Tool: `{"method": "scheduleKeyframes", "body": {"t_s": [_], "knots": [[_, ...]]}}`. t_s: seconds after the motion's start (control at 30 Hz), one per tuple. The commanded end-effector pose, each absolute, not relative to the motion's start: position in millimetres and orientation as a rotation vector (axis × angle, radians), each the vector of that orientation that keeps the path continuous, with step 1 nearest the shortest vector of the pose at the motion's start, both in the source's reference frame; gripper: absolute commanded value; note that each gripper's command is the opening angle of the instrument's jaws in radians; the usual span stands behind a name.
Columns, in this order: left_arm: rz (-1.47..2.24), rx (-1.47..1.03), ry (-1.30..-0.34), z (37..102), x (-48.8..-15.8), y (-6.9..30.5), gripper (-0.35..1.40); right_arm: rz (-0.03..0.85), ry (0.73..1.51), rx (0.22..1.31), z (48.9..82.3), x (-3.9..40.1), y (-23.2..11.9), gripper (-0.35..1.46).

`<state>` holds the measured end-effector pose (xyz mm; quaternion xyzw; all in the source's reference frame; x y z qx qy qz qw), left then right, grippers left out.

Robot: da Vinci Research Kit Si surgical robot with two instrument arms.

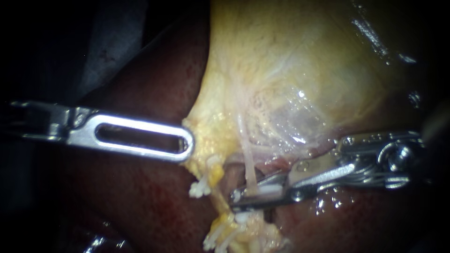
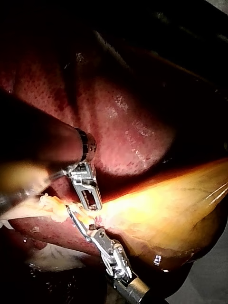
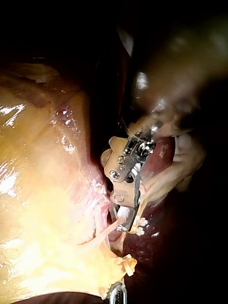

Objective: Going back second clip right tube

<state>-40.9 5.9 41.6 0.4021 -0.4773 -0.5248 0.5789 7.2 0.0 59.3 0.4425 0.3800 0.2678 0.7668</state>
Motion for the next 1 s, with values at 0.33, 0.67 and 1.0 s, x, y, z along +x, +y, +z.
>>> {"method": "scheduleKeyframes", "body": {"t_s": [0.33,0.67,1.0], "knots": [[-1.227,0.941,-1.116,41.5,-40.9,5.9,-0.35,0.58,0.828,0.963,59.3,7.3,-0.1,-0.35],[-1.227,0.941,-1.116,41.5,-40.9,5.9,-0.35,0.555,0.878,0.966,58.9,7.5,-0.5,0.34],[-1.227,0.941,-1.116,41.5,-40.9,5.9,-0.35,0.489,0.909,0.937,58.9,7.5,-0.3,0.44]]}}
